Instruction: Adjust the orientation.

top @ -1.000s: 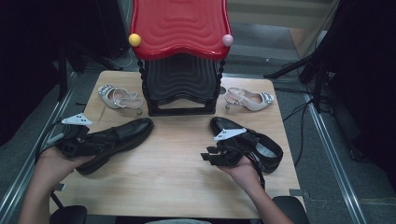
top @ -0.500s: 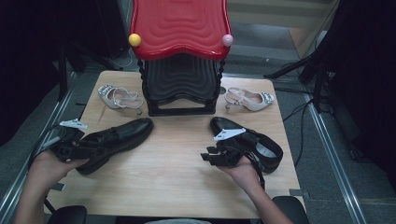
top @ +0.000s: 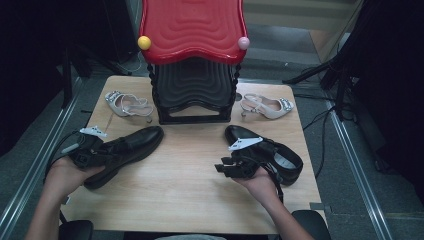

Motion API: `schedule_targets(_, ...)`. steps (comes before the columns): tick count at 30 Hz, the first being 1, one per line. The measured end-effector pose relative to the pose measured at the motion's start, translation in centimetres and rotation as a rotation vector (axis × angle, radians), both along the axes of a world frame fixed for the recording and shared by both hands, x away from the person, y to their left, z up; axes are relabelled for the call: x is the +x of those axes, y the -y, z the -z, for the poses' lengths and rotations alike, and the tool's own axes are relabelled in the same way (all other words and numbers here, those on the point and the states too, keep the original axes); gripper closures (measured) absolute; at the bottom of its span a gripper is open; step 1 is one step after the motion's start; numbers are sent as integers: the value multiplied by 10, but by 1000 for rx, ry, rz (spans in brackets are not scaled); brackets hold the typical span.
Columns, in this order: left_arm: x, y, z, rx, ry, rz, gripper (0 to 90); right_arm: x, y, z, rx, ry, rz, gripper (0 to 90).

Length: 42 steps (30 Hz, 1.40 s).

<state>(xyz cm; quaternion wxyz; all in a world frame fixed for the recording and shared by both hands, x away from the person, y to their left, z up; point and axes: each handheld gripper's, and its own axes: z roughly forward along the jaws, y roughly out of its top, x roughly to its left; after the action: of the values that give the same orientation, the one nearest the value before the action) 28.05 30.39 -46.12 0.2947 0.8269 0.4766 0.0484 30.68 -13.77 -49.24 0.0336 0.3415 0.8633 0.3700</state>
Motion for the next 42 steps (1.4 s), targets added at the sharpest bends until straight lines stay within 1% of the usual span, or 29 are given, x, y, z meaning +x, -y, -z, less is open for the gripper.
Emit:
schedule_targets(4, -2, 7, -6, -5, 17, 4, 827, 0, 1, 0, 2, -1, 4, 615)
schedule_targets(5, -2, 9, -8, -19, 11, 7, 827, 0, 1, 0, 2, -1, 3, 615)
schedule_targets(6, -3, 11, -10, -21, 20, 7, 827, 0, 1, 0, 3, -1, 4, 616)
schedule_targets(7, -4, 12, -11, -35, 19, 7, 826, 0, 1, 0, 2, -1, 4, 615)
schedule_targets(9, -5, 18, -15, -44, 25, 16, 827, 0, 1, 0, 3, -1, 4, 614)
schedule_targets(10, -6, 22, -16, -46, 21, 28, 828, 0, 0, 0, 2, -1, 4, 613)
schedule_targets(11, -6, 27, -19, -48, 27, 28, 828, 0, 1, 0, 2, -1, 5, 613)
schedule_targets(12, -6, 31, -20, -55, 18, 38, 828, 0, 1, -1, 3, -1, 5, 612)
schedule_targets(13, -6, 36, -21, -51, 26, 47, 829, 0, 1, -1, 3, -1, 6, 610)
schedule_targets(16, -5, 49, -22, -64, 22, 71, 828, 0, 1, -1, 6, -1, 8, 609)
schedule_targets(19, -2, 64, -22, -68, 18, 97, 827, 0, 1, -1, 7, -1, 9, 608)
schedule_targets(20, -1, 68, -21, -62, 24, 103, 827, 0, 1, 0, 7, -1, 8, 607)
schedule_targets(21, 1, 74, -21, -70, 23, 114, 827, -1, 1, 0, 6, -1, 8, 607)
schedule_targets(22, 2, 79, -20, -66, 26, 122, 828, -1, 1, -1, 6, 0, 10, 605)
schedule_targets(24, 5, 87, -18, -87, 28, 129, 828, -1, 2, -1, 5, -1, 12, 604)
schedule_targets(25, 6, 89, -18, -88, 29, 127, 828, -1, 2, -1, 5, 0, 12, 603)
schedule_targets(26, 7, 94, -17, -104, 28, 127, 828, -2, 2, -1, 6, 0, 13, 603)
schedule_targets(27, 8, 98, -16, -100, 37, 127, 828, -2, 3, -1, 6, 2, 16, 602)
schedule_targets(28, 8, 101, -15, -110, 37, 126, 828, -2, 3, -2, 7, 0, 19, 602)
schedule_targets(29, 9, 106, -15, -107, 52, 128, 828, -2, 4, -2, 7, -1, 21, 602)
schedule_targets(32, 10, 116, -13, -121, 56, 140, 828, -3, 4, -2, 11, -1, 29, 601)
schedule_targets(33, 11, 119, -12, -124, 49, 147, 828, -3, 4, -2, 14, 0, 31, 602)
schedule_targets(35, 13, 125, -11, -122, 48, 143, 827, -4, 4, -3, 15, 4, 29, 603)
schedule_targets(36, 13, 129, -10, -112, 54, 144, 828, -5, 4, -3, 15, 7, 27, 604)
schedule_targets(37, 13, 134, -9, -111, 62, 138, 827, -5, 3, -3, 15, 11, 27, 604)
schedule_targets(38, 13, 137, -8, -105, 66, 143, 827, -6, 3, -3, 17, 18, 24, 604)
schedule_targets(41, 14, 145, -5, -106, 54, 158, 826, -8, 2, -4, 23, 31, 17, 604)
schedule_targets(42, 14, 148, -4, -108, 38, 169, 826, -9, 2, -4, 24, 35, 15, 605)
